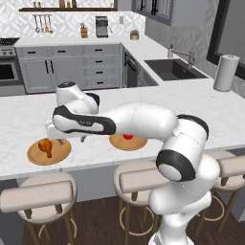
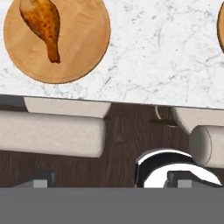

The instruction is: Pick the chicken drumstick and tomato from their plates and place them in the bowl. Then put the bowl in the fridge.

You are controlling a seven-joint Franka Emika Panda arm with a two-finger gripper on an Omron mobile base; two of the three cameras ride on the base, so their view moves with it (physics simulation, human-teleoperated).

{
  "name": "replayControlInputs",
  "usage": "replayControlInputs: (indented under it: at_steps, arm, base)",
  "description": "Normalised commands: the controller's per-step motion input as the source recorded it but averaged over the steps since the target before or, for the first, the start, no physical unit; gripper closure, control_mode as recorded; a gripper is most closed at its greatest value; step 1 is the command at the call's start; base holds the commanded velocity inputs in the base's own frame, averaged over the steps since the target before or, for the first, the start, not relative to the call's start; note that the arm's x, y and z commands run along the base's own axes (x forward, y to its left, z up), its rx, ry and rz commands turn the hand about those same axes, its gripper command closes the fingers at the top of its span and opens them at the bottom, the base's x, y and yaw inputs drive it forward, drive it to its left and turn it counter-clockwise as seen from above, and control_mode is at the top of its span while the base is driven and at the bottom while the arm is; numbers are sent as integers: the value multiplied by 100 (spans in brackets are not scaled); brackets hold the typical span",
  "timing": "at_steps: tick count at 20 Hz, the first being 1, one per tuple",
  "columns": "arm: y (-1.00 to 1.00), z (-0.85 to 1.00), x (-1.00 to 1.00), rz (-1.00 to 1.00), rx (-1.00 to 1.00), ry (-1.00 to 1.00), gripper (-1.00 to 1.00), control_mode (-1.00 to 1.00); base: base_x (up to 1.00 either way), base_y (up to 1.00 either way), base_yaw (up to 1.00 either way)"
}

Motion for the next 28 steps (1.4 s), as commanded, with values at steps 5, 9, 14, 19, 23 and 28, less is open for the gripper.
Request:
replayControlInputs:
  at_steps: [5, 9, 14, 19, 23, 28]
  arm:
    - [77, -37, 48, 0, -1, -1, -100, -100]
    - [54, -23, 68, 0, 0, 0, -100, -100]
    - [30, -29, 67, 0, 0, 0, -100, -100]
    - [11, -35, 61, -2, 0, 0, -100, -100]
    - [1, -51, 38, 0, 0, 0, -100, -100]
    - [6, -59, 22, -1, 0, 0, -100, -100]
  base:
    - [0, 0, 0]
    - [0, 0, 0]
    - [0, 0, 0]
    - [0, 0, 0]
    - [0, 0, 0]
    - [0, 0, 0]
